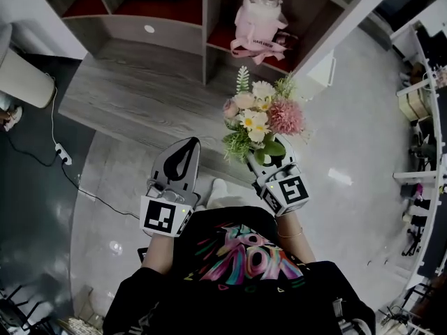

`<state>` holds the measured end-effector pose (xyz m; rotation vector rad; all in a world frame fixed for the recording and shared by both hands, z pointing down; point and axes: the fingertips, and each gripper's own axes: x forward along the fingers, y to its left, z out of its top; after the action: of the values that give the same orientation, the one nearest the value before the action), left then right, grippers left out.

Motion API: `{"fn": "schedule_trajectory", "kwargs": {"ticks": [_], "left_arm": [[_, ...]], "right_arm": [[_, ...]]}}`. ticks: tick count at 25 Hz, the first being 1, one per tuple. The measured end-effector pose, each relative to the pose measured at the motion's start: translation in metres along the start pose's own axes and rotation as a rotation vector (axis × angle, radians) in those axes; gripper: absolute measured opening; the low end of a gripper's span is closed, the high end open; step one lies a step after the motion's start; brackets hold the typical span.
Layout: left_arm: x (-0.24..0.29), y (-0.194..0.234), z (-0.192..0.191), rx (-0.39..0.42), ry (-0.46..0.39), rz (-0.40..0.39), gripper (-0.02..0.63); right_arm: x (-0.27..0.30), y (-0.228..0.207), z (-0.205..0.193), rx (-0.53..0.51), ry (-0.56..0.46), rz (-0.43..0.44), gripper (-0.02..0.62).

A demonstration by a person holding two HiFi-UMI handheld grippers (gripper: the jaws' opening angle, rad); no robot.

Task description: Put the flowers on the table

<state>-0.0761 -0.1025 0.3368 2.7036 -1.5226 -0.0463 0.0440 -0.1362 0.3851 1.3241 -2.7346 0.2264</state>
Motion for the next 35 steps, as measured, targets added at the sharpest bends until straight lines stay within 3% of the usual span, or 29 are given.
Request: {"fn": "schedule_trajectory", "kwargs": {"ticks": [8, 23, 26, 35], "left_arm": [[0.038, 0.011, 0.007, 0.009, -0.011, 0.004, 0.026], [0.055, 0.031, 0.010, -0.003, 0.004, -0.072, 0.026], [0.059, 0.033, 0.014, -0.035, -0.016, -0.069, 0.026], [0.063, 0.028, -0.011, -0.021, 0.045, -0.112, 0.026]], "right_arm": [[0.030, -0.028, 0.012, -0.035, -0.003, 0.032, 0.273], [0.046, -0.033, 0.015, 0.006, 0.027, -0.072, 0.273], [0.048, -0.032, 0.013, 0.004, 0.020, -0.077, 0.273], [0.052, -0.039, -0.004, -0.032, 0.042, -0.071, 0.273]]}}
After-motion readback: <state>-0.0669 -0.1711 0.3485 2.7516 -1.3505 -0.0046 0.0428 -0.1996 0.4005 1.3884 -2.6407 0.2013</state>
